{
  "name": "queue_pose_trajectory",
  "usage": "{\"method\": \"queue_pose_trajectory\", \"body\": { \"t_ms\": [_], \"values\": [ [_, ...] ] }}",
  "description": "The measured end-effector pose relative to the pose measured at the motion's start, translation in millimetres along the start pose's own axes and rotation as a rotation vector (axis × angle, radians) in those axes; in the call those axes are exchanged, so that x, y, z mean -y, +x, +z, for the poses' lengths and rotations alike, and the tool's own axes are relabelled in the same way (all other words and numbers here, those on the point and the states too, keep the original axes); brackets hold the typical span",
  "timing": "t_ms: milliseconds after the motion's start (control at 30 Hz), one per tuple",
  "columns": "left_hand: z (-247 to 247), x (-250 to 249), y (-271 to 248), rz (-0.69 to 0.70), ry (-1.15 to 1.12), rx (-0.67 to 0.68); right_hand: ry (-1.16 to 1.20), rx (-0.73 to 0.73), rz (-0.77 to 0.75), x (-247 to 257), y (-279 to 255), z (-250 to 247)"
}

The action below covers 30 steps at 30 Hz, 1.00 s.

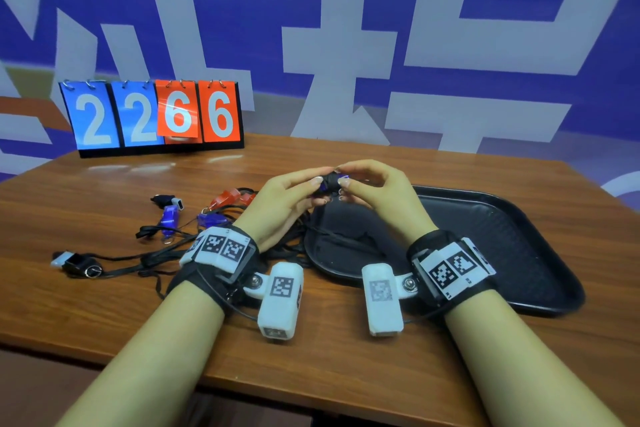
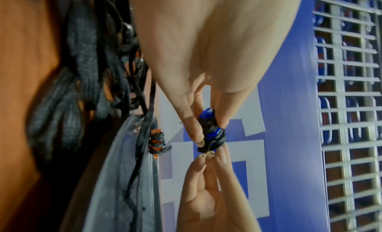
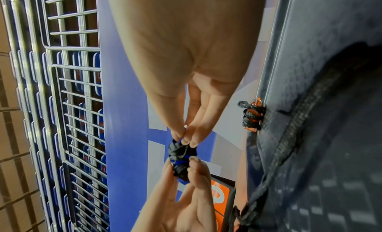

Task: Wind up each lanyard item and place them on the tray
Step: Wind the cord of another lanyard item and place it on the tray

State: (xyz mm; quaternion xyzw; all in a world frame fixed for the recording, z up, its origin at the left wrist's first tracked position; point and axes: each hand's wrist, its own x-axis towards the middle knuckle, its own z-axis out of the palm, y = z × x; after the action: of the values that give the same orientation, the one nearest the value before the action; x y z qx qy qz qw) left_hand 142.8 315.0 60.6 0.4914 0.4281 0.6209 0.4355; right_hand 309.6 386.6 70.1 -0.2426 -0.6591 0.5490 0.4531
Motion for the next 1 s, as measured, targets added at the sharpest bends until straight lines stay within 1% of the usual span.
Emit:
{"method": "queue_pose_trajectory", "body": {
  "t_ms": [67, 167, 233, 333, 467, 533, 667, 767, 833, 900, 1000],
  "values": [
    [3, -8, 2, -0.003, 0.047, -0.003, 0.005, 0.006, 0.002, 1, 1, -3],
    [9, -23, 11, -0.007, 0.083, -0.055, 0.006, 0.021, -0.010, 8, 3, -7],
    [13, -34, 19, -0.015, 0.121, -0.078, -0.010, 0.006, -0.019, 16, 7, -12],
    [17, -44, 31, -0.064, 0.143, -0.117, -0.055, -0.004, 0.000, 27, 14, -20],
    [21, -37, 48, -0.142, 0.189, -0.117, 0.022, -0.034, 0.168, 25, 26, -30],
    [24, -29, 57, -0.193, 0.154, -0.123, 0.026, -0.077, 0.244, 19, 34, -33],
    [29, -13, 72, -0.282, 0.099, -0.167, 0.007, -0.176, 0.337, 1, 48, -36],
    [27, -2, 79, -0.320, 0.224, -0.194, -0.047, -0.219, 0.402, -15, 54, -37],
    [25, 3, 81, -0.373, 0.279, -0.191, -0.047, -0.232, 0.455, -24, 56, -39],
    [24, 6, 82, -0.413, 0.315, -0.172, -0.024, -0.234, 0.490, -30, 57, -40],
    [24, 8, 84, -0.427, 0.383, -0.121, -0.006, -0.228, 0.517, -34, 58, -40]
  ]
}}
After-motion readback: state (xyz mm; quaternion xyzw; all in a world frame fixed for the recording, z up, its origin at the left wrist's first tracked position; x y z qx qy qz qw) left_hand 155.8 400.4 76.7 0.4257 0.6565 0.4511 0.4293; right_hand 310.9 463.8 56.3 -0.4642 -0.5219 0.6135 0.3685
